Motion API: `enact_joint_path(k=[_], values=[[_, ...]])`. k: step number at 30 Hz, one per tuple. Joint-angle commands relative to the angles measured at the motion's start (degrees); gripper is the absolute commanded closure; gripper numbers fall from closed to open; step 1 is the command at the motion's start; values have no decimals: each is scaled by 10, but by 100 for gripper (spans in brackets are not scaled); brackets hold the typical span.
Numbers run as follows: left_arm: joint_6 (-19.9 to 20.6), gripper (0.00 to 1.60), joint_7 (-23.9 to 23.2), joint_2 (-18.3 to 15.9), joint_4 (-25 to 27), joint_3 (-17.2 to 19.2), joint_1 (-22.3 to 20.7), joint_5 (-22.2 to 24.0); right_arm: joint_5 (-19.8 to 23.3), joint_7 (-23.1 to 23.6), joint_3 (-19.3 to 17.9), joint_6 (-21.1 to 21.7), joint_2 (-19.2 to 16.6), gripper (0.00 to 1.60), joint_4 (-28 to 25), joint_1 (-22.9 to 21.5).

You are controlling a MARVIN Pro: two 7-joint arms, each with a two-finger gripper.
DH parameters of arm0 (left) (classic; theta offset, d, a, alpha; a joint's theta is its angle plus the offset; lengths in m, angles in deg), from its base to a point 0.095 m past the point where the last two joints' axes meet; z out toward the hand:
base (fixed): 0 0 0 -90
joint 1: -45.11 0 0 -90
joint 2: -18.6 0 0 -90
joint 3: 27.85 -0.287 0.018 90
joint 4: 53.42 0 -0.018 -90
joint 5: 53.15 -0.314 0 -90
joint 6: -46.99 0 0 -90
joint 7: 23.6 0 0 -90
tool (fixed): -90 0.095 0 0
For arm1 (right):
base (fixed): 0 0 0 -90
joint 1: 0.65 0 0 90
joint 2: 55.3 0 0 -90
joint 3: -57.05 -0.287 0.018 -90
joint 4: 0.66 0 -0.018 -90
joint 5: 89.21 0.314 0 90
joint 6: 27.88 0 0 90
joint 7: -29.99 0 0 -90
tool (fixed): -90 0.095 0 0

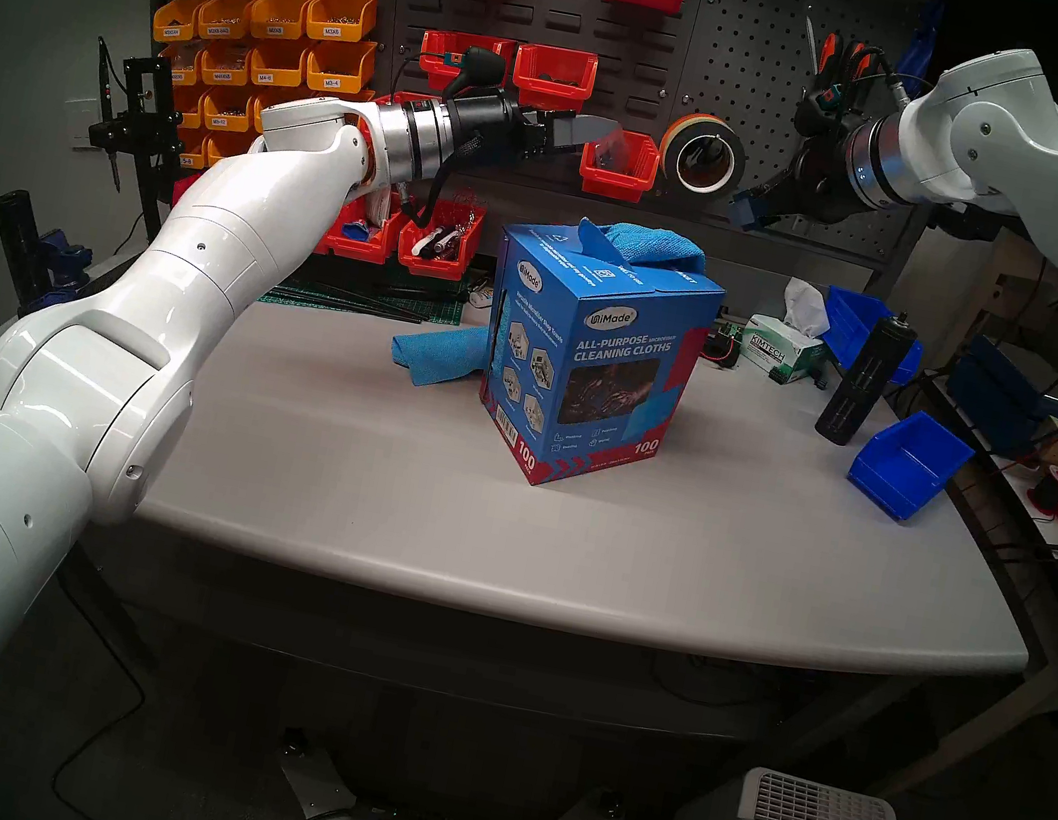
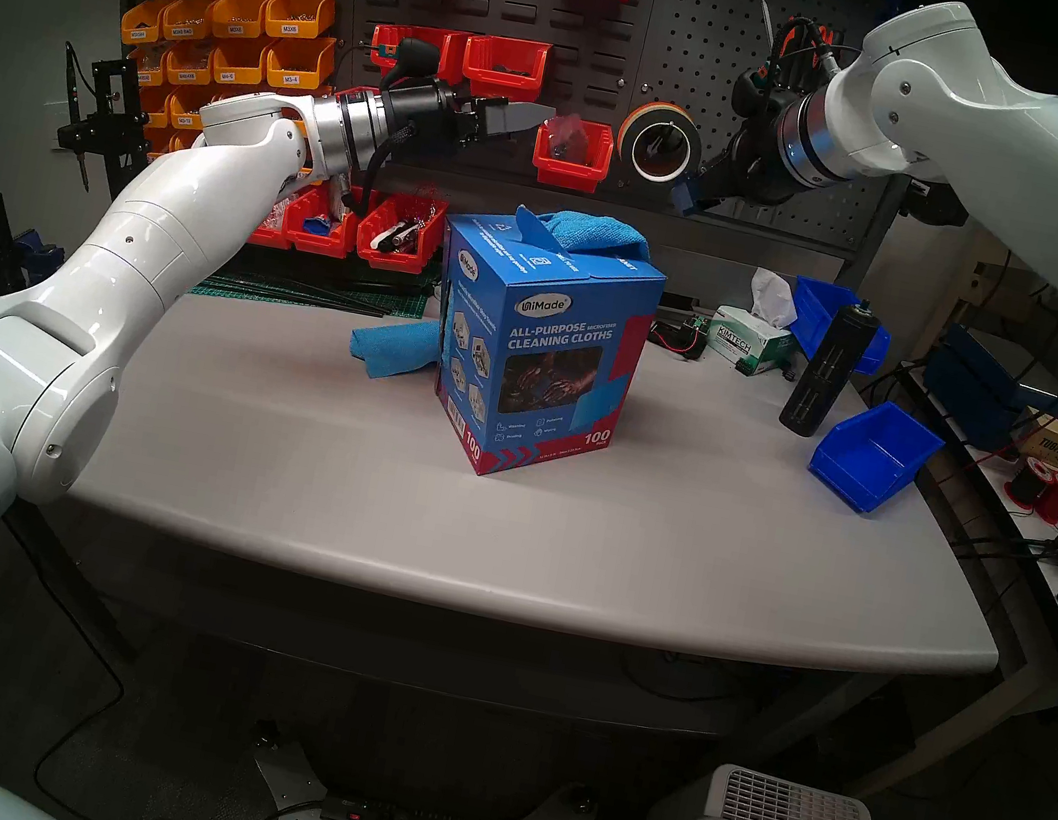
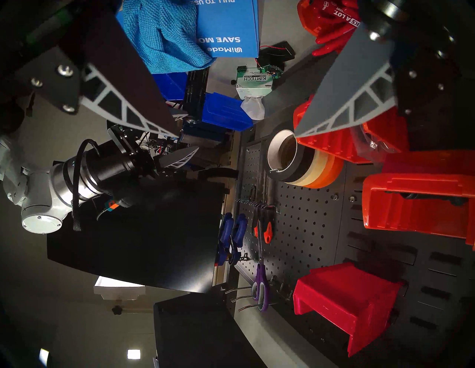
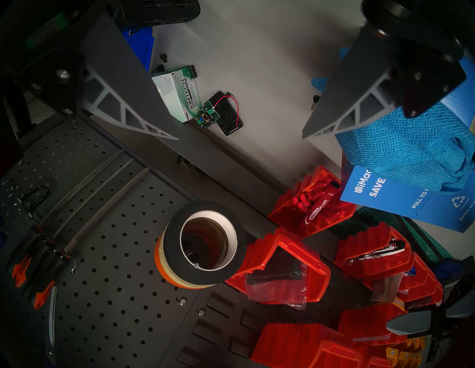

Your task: Take out a shop towel

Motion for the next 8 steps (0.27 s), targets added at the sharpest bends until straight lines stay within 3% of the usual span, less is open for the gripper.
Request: enact_joint_path(k=[1, 8], values=[[4, 0, 2, -1, 23, 15, -15, 11, -1, -4, -17, -6, 1, 0, 0, -19], [8, 0, 7, -2, 29, 17, -11, 11, -1, -4, -17, -6, 1, 0, 0, -19]])
